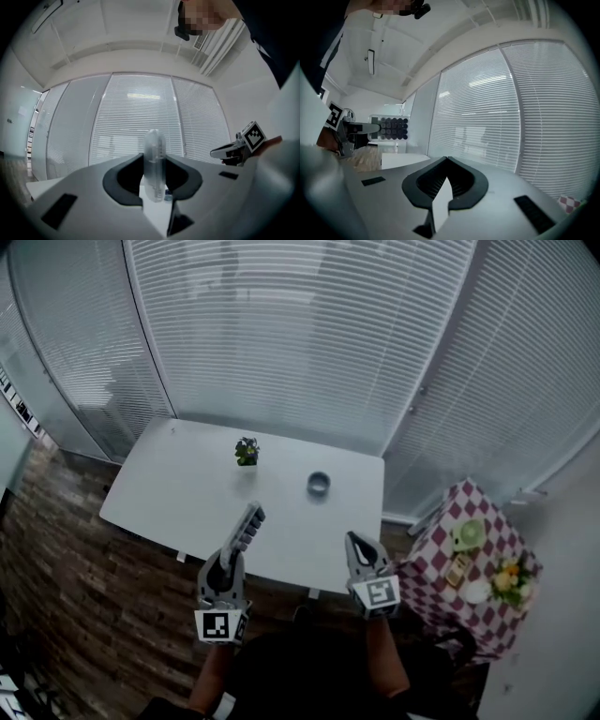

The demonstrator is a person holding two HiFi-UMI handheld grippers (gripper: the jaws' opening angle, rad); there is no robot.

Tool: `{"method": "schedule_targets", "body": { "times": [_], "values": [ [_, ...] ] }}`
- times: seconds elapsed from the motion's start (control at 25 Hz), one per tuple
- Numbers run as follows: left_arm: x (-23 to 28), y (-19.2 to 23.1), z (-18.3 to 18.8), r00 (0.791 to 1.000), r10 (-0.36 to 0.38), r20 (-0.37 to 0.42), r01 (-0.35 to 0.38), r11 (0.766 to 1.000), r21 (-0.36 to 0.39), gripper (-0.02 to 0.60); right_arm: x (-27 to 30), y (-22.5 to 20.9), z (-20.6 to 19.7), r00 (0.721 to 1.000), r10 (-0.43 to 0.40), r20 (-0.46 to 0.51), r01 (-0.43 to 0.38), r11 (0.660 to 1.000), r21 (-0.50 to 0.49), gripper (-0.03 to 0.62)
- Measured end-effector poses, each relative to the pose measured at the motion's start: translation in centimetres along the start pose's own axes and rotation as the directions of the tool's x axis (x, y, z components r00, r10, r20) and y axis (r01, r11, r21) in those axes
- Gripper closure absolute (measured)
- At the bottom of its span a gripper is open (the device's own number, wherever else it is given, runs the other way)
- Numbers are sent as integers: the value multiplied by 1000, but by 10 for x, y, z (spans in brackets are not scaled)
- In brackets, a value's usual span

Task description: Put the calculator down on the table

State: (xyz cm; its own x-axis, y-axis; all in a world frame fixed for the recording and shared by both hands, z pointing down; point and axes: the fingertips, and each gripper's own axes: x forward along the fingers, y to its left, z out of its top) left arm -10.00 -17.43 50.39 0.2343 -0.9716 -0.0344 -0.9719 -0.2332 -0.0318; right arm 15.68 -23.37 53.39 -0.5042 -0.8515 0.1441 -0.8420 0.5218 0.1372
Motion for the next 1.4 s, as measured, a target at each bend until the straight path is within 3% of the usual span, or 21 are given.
{"method": "schedule_targets", "body": {
  "times": [0.32, 0.68, 1.04, 1.4],
  "values": [
    [22, -6, 8, 999, 35, 21, -33, 997, -72, 482, 20, -13, -5, 999, 44, -10, -44, 999, 22, 588],
    [31, -10, 6, 998, 54, 7, -54, 997, -58, 482, 29, -25, -6, 998, 66, -6, -66, 995, 68, 588],
    [54, 20, 0, 998, 70, 1, -70, 996, -62, 482, 51, -24, 0, 998, 66, -13, -65, 996, 65, 588],
    [78, 30, 14, 999, 29, 35, -29, 1000, -2, 482, 80, -11, 21, 998, 65, 25, -66, 997, 36, 588]
  ]
}}
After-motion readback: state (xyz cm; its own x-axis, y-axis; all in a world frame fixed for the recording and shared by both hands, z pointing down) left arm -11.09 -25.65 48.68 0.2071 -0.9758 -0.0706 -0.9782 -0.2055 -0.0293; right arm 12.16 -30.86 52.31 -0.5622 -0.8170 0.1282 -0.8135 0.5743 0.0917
